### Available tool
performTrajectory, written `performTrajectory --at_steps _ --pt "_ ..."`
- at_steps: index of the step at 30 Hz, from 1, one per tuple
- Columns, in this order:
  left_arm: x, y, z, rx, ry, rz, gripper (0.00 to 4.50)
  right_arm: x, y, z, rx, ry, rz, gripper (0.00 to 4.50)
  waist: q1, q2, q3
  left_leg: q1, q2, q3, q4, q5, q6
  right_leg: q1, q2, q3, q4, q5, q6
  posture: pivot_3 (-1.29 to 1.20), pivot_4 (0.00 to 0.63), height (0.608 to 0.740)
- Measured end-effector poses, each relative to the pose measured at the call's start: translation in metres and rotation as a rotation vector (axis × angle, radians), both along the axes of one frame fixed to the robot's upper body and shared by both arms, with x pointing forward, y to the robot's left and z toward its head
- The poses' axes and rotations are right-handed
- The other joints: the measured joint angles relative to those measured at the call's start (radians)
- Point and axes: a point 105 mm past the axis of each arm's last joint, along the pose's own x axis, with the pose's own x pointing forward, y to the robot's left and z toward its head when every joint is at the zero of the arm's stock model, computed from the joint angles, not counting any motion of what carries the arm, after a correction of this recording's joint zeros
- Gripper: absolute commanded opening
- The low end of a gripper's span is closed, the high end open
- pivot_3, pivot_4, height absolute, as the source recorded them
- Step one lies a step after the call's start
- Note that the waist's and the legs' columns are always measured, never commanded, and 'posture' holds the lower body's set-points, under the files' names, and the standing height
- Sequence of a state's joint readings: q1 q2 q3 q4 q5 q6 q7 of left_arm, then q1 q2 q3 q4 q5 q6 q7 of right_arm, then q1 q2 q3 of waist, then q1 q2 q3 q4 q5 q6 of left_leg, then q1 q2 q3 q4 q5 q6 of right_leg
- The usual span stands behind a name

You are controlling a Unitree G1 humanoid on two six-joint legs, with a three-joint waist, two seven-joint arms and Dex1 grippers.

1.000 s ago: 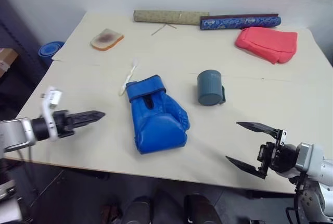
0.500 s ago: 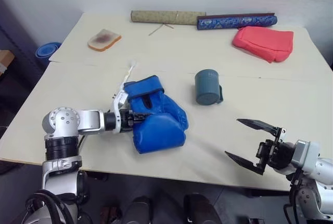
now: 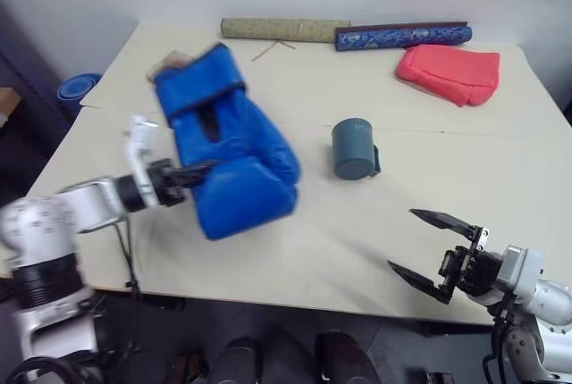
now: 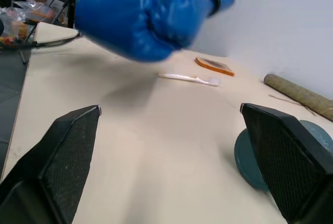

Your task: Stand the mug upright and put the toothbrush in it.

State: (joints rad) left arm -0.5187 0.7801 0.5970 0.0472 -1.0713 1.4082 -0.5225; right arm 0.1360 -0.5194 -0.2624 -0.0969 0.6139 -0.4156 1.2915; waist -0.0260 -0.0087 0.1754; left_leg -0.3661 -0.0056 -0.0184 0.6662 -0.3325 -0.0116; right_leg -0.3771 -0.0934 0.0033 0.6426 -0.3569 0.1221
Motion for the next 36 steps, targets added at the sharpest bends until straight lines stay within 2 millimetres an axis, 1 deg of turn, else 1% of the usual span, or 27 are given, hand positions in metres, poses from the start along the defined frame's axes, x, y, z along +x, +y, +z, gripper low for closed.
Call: performTrajectory --at_steps 2,3,5,6,7,8,9,10,13,14,16,18,20,22,23,24,25,27,29,32,34,35,36 --pt "-0.005 0.045 0.007 -0.005 0.031 0.160 0.67 0.001 -0.003 -0.006 0.004 0.028 -0.006 4.50 -0.004 0.001 0.000 0.001 0.000 0.000 -0.001 0.000 0.000 0.000 0.000 0.000 0.000 0.000 0.000 0.00 0.150 0.740" --pt "-0.009 0.067 0.003 -0.004 0.077 0.239 0.67 0.001 -0.002 -0.007 0.005 0.032 0.000 4.50 -0.004 0.001 0.000 0.002 -0.001 0.001 -0.002 0.000 0.000 0.000 -0.001 0.001 0.001 0.000 0.000 0.00 0.150 0.740" --pt "-0.014 0.092 -0.013 0.001 0.180 0.336 0.67 0.002 0.000 -0.009 0.006 0.039 0.014 4.50 -0.002 0.001 0.001 0.003 -0.001 0.000 -0.002 0.000 0.001 0.001 -0.002 0.002 0.001 0.000 0.000 0.00 0.150 0.740" --pt "-0.018 0.101 -0.026 0.008 0.245 0.377 0.67 0.004 0.002 -0.008 0.007 0.037 0.020 4.50 0.000 0.001 0.001 0.002 -0.001 0.000 -0.002 0.000 0.001 0.001 -0.002 0.002 0.001 0.000 0.000 0.00 0.150 0.740" --pt "-0.022 0.114 -0.046 0.010 0.342 0.435 0.67 0.006 0.003 -0.007 0.008 0.031 0.024 4.50 0.004 0.001 0.001 0.002 -0.002 0.000 -0.002 0.000 0.001 0.001 -0.003 0.001 0.001 0.000 0.000 0.00 0.150 0.740" --pt "-0.025 0.120 -0.060 0.013 0.404 0.462 1.01 0.007 0.003 -0.005 0.010 0.027 0.023 4.50 0.008 0.001 0.001 0.002 -0.002 0.000 -0.002 0.000 0.001 0.001 -0.003 0.001 0.001 0.000 0.000 0.00 0.150 0.740" --pt "-0.027 0.122 -0.068 0.016 0.442 0.476 1.36 0.008 0.003 -0.005 0.012 0.029 0.022 4.50 0.013 -0.001 0.001 0.001 -0.002 0.000 -0.002 0.000 0.001 0.000 -0.003 0.001 0.001 0.000 0.000 0.00 0.150 0.740" --pt "-0.028 0.126 -0.075 0.013 0.471 0.495 1.54 0.009 0.004 -0.005 0.014 0.037 0.025 4.50 0.017 -0.003 0.000 0.000 -0.001 -0.001 -0.002 0.000 0.001 -0.001 -0.003 0.001 0.001 0.000 0.000 0.00 0.150 0.740" --pt "-0.027 0.129 -0.081 0.028 0.494 0.510 2.57 0.012 0.005 -0.005 0.012 0.066 0.033 4.50 0.023 -0.004 0.000 -0.002 -0.002 -0.001 -0.002 -0.001 0.002 -0.001 -0.003 0.001 0.001 0.000 0.000 0.00 0.150 0.740" --pt "-0.027 0.129 -0.081 0.031 0.490 0.510 2.79 0.013 0.005 -0.004 0.009 0.071 0.033 4.50 0.023 -0.004 0.000 -0.002 -0.002 -0.001 -0.002 -0.001 0.001 -0.001 -0.003 0.001 0.001 0.000 0.000 0.00 0.150 0.740" --pt "-0.026 0.131 -0.082 0.056 0.474 0.519 3.41 0.017 0.004 0.000 0.004 0.090 0.035 4.50 0.022 -0.004 0.000 -0.002 -0.001 -0.001 -0.002 -0.001 0.001 -0.001 -0.003 0.001 0.001 0.000 0.000 0.00 0.150 0.740" --pt "-0.032 0.137 -0.084 0.132 0.464 0.520 4.05 0.018 0.002 0.004 -0.019 0.120 0.044 4.50 0.019 -0.004 0.000 -0.002 -0.001 -0.001 -0.002 -0.001 0.001 -0.002 -0.003 0.001 0.001 0.000 0.000 0.00 0.150 0.740" --pt "-0.053 0.151 -0.086 0.343 0.470 0.503 4.05 0.018 -0.006 0.007 -0.044 0.228 0.040 4.50 0.003 -0.003 0.000 -0.002 0.000 0.000 -0.004 -0.002 0.000 -0.003 -0.003 0.002 0.000 0.000 -0.001 0.00 0.150 0.740" --pt "-0.077 0.171 -0.084 0.579 0.487 0.474 4.05 0.019 -0.020 0.018 -0.039 0.332 0.006 4.50 -0.009 -0.001 0.001 -0.001 0.000 0.001 -0.008 -0.002 0.000 -0.002 -0.004 0.002 -0.007 -0.001 -0.003 0.00 0.150 0.740" --pt "-0.085 0.177 -0.081 0.657 0.477 0.439 4.05 0.021 -0.025 0.025 -0.018 0.373 -0.013 4.50 -0.011 0.000 0.001 0.000 0.001 0.001 -0.009 -0.002 0.000 -0.002 -0.004 0.002 -0.007 -0.002 -0.004 0.00 0.150 0.740" --pt "-0.090 0.179 -0.080 0.689 0.451 0.407 4.05 0.024 -0.028 0.031 -0.006 0.401 -0.026 4.50 -0.010 0.002 0.001 0.001 0.001 0.001 -0.010 -0.002 0.000 -0.001 -0.004 0.001 -0.008 -0.002 -0.005 0.00 0.150 0.740" --pt "-0.094 0.178 -0.079 0.696 0.393 0.355 4.05 0.029 -0.030 0.035 -0.014 0.452 -0.044 4.50 -0.010 0.004 0.002 0.001 0.001 0.002 -0.010 -0.001 0.000 -0.001 -0.005 0.000 -0.008 -0.003 -0.006 0.00 0.150 0.740" --pt "-0.094 0.168 -0.071 0.688 0.244 0.262 4.05 0.037 -0.035 0.037 -0.033 0.546 -0.097 4.50 -0.003 0.005 0.002 0.001 0.001 0.002 -0.013 -0.001 0.000 -0.002 -0.007 -0.003 -0.009 -0.003 -0.007 0.00 0.150 0.740" --pt "-0.087 0.153 -0.057 0.684 0.044 0.175 4.41 0.051 -0.036 0.046 0.002 0.621 -0.153 4.50 0.002 0.005 0.002 0.000 0.002 0.000 -0.013 0.000 0.000 -0.002 -0.009 -0.007 -0.009 -0.003 -0.009 0.00 0.150 0.740" --pt "-0.077 0.116 -0.033 0.685 -0.212 0.014 4.46 0.070 -0.027 0.065 0.073 0.701 -0.197 4.50 0.007 0.005 0.002 -0.003 0.001 -0.002 -0.013 0.000 0.000 -0.003 -0.012 -0.013 -0.010 -0.002 -0.009 0.00 0.150 0.740" --pt "-0.066 0.086 -0.011 0.632 -0.366 -0.069 4.46 0.085 -0.023 0.066 0.070 0.802 -0.255 4.50 0.007 0.005 0.002 -0.003 0.001 -0.002 -0.012 0.000 0.000 -0.002 -0.013 -0.014 -0.010 -0.002 -0.009 0.00 0.150 0.740" --pt "-0.063 0.066 -0.001 0.613 -0.447 -0.134 4.46 0.091 -0.020 0.064 0.050 0.850 -0.282 4.50 0.007 0.005 0.003 -0.005 0.000 -0.003 -0.012 0.000 0.001 -0.003 -0.013 -0.015 -0.012 -0.001 -0.008 0.00 0.150 0.740" --pt "-0.064 0.053 0.003 0.609 -0.480 -0.194 4.46 0.094 -0.017 0.062 0.034 0.880 -0.296 4.50 0.005 0.005 0.002 -0.006 0.000 -0.002 -0.013 0.001 0.001 -0.003 -0.013 -0.015 -0.012 -0.001 -0.008 0.00 0.150 0.740"
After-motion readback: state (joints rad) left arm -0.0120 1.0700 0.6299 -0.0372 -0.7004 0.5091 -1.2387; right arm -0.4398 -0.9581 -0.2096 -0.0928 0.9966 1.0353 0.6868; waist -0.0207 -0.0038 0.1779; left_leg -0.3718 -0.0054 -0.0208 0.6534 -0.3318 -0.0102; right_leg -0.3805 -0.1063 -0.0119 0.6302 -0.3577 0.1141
